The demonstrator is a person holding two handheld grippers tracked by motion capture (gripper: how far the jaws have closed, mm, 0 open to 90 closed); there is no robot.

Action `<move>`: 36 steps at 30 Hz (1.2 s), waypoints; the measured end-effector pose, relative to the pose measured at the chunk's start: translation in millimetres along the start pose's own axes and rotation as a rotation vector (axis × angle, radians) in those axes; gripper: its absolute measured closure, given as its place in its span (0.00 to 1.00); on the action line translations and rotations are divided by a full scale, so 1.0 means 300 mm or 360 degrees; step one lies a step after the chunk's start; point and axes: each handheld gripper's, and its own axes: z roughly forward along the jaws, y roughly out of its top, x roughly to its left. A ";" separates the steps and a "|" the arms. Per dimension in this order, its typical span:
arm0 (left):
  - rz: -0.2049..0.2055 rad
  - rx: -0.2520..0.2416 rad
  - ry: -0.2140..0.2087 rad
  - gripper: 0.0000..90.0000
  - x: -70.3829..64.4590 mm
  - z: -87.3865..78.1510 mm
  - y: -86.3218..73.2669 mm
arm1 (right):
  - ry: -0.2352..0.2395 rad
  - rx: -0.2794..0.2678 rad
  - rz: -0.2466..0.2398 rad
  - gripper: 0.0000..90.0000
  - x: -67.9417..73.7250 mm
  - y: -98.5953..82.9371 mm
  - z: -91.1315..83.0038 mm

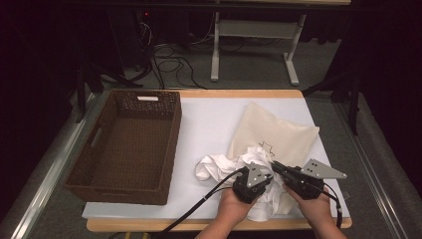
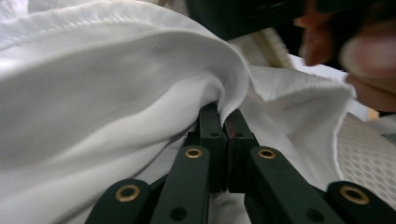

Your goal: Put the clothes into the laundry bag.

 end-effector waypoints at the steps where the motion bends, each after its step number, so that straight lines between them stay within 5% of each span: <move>1: 0.0000 0.0011 0.0019 0.98 -0.002 0.010 0.002 | 0.0015 0.0001 0.0004 0.99 0.002 -0.001 -0.003; 7: -0.0031 0.0005 -0.0008 0.88 -0.003 0.027 0.004 | 0.0033 -0.0007 -0.0006 0.99 0.013 -0.002 -0.018; 10: 0.0068 -0.0061 -0.0069 0.63 -0.033 -0.013 -0.007 | 0.0010 -0.0015 -0.0001 0.99 0.008 -0.004 -0.021; 14: 0.0038 -0.0144 -0.0108 0.44 -0.043 -0.094 -0.013 | -0.0013 -0.0014 -0.0006 0.99 0.004 -0.007 -0.020; 16: 0.0021 -0.0179 -0.0117 0.42 -0.037 -0.133 -0.014 | -0.0014 -0.0015 0.0004 0.99 0.001 -0.008 -0.019; 20: -0.0004 -0.0257 -0.0063 0.44 -0.003 -0.210 -0.007 | -0.0020 -0.0014 0.0004 0.99 -0.002 -0.008 -0.019; 25: -0.0111 -0.0318 0.0104 0.36 0.091 -0.232 0.025 | -0.0023 -0.0015 0.0010 0.99 -0.003 -0.007 -0.017; 27: -0.0159 -0.0310 0.0146 0.27 0.121 -0.222 0.041 | -0.0017 -0.0015 0.0009 0.99 -0.005 -0.007 -0.019; 30: -0.0265 -0.0182 0.0123 0.20 0.171 -0.167 0.063 | -0.0020 -0.0016 0.0017 0.99 -0.007 -0.009 -0.020; 32: -0.0295 -0.0088 0.0071 0.20 0.185 -0.120 0.064 | -0.0013 -0.0019 0.0018 0.99 -0.008 -0.009 -0.019; 36: -0.0270 -0.0067 0.0047 0.50 0.186 -0.091 0.051 | -0.0022 -0.0010 0.0019 0.99 -0.008 -0.010 -0.018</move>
